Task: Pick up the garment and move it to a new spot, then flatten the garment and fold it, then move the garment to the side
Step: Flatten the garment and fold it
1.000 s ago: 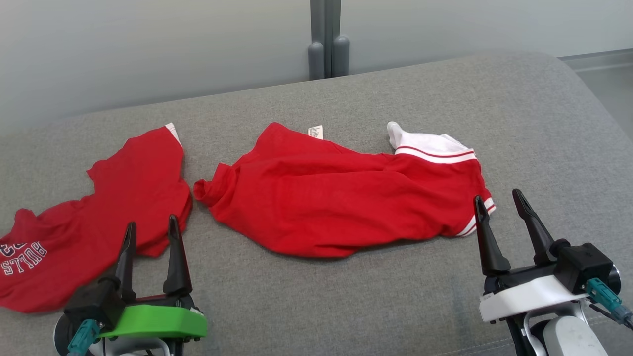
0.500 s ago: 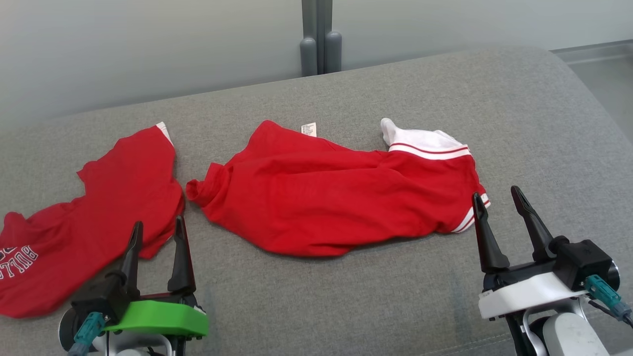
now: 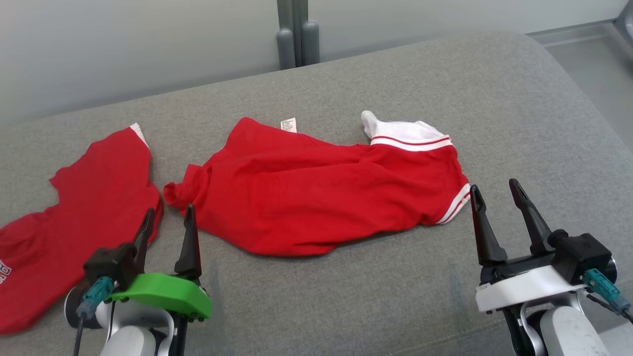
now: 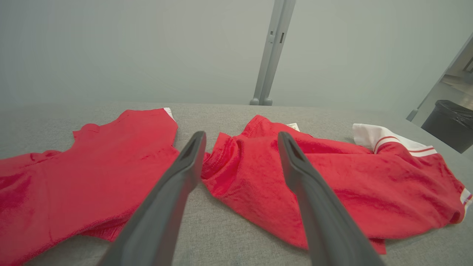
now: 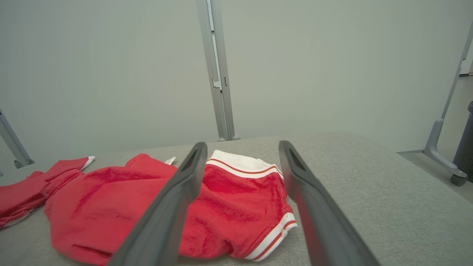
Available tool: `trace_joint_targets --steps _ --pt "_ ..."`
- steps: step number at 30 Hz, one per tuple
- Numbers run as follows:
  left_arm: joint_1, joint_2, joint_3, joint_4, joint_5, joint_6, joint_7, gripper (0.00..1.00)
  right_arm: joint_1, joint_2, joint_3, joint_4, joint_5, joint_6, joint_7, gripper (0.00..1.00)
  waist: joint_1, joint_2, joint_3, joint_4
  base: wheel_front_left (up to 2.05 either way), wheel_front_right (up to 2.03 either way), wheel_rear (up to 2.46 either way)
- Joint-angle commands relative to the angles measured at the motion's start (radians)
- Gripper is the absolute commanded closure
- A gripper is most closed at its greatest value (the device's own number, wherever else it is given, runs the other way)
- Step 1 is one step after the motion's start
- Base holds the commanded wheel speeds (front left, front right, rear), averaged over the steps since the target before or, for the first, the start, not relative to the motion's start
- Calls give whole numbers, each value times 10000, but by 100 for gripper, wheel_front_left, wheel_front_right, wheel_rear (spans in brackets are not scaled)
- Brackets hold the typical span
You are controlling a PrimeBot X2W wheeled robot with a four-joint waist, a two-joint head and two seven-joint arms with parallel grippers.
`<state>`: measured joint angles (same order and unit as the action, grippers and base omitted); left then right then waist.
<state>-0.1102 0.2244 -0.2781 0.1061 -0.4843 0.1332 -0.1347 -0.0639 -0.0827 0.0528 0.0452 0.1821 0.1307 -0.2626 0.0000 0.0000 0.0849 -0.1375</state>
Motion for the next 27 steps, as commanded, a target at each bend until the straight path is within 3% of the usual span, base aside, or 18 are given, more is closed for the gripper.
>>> trace_joint_targets --steps 1,19,27 --pt "-360 83 -13 102 -41 -34 170 0 -105 -2 -5 -35 55 1 -24 0 0 0 169 -190 0 0 0" --pt "-3769 540 -257 1908 6 -433 2107 0 -917 230 132 -350 220 1 -24 0 0 0 1683 -1436 0 0 0" --pt "-5410 780 -354 3175 -116 -862 2986 0 -1323 290 88 -476 252 1 -24 0 0 0 2401 -1845 0 0 0"
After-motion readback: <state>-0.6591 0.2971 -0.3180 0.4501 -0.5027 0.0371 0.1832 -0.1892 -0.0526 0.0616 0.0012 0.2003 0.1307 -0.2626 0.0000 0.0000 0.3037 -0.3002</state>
